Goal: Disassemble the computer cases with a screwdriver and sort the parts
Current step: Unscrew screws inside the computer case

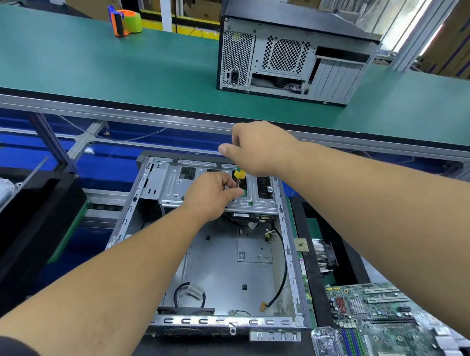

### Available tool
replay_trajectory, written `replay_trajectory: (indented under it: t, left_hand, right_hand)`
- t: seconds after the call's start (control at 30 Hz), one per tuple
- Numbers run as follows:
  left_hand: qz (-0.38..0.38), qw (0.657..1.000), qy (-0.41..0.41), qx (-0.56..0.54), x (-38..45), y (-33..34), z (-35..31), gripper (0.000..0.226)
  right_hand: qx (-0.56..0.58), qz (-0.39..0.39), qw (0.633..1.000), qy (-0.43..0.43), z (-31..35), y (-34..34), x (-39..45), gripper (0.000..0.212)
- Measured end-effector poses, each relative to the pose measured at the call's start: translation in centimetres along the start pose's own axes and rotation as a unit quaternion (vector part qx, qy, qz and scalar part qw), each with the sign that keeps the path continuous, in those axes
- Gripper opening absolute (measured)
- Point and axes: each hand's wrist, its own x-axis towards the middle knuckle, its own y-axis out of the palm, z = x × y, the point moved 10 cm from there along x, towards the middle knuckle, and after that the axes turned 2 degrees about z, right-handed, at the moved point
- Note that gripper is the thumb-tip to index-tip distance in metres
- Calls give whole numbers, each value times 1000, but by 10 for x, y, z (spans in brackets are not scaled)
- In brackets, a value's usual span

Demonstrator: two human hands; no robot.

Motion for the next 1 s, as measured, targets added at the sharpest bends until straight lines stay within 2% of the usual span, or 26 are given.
replay_trajectory:
  t: [0.07, 0.13, 0.17, 0.23, 0.3, 0.37, 0.47, 0.57, 0.67, 0.77, 0.87, 0.97, 1.0]
  left_hand:
    - [-5, 1000, 8, 20, -1, 0, -2, 22]
    - [6, 999, 15, 30, -2, 2, -1, 14]
    - [11, 999, 14, 27, -2, 3, 0, 13]
    - [10, 1000, 9, 15, -1, 3, 2, 20]
    - [-5, 1000, 0, 19, 0, 3, 2, 32]
    - [-22, 999, -6, 45, 0, 2, 1, 40]
    - [-28, 997, -1, 66, -1, 2, -2, 42]
    - [-26, 997, 15, 65, -3, 1, -5, 38]
    - [-7, 998, 30, 48, -3, 1, -5, 18]
    - [1, 999, 28, 35, -4, 1, -4, 16]
    - [-15, 999, 8, 34, -2, 0, -2, 28]
    - [-19, 999, -13, 34, -1, 1, 0, 40]
    - [-20, 999, -14, 42, 0, 1, 0, 42]
  right_hand:
    - [-75, 8, 997, -24, 5, 2, 1, 31]
    - [-32, 38, 997, -55, 10, 4, 1, 20]
    - [23, 60, 996, -66, 12, 4, 0, 21]
    - [86, 109, 987, -78, 15, 4, -2, 35]
    - [72, 138, 985, -71, 15, 6, -3, 40]
    - [27, 118, 991, -53, 15, 5, -2, 30]
    - [-29, 51, 998, 3, 11, -2, -1, 43]
    - [-71, 28, 997, 2, 14, -4, -1, 34]
    - [-46, 89, 993, -60, 21, 2, 1, 10]
    - [42, 153, 984, -81, 19, 4, -1, 32]
    - [46, 124, 989, -61, 14, 4, 1, 24]
    - [-17, 23, 1000, -11, 6, -3, 6, 54]
    - [-34, -10, 999, 7, 4, -8, 6, 58]
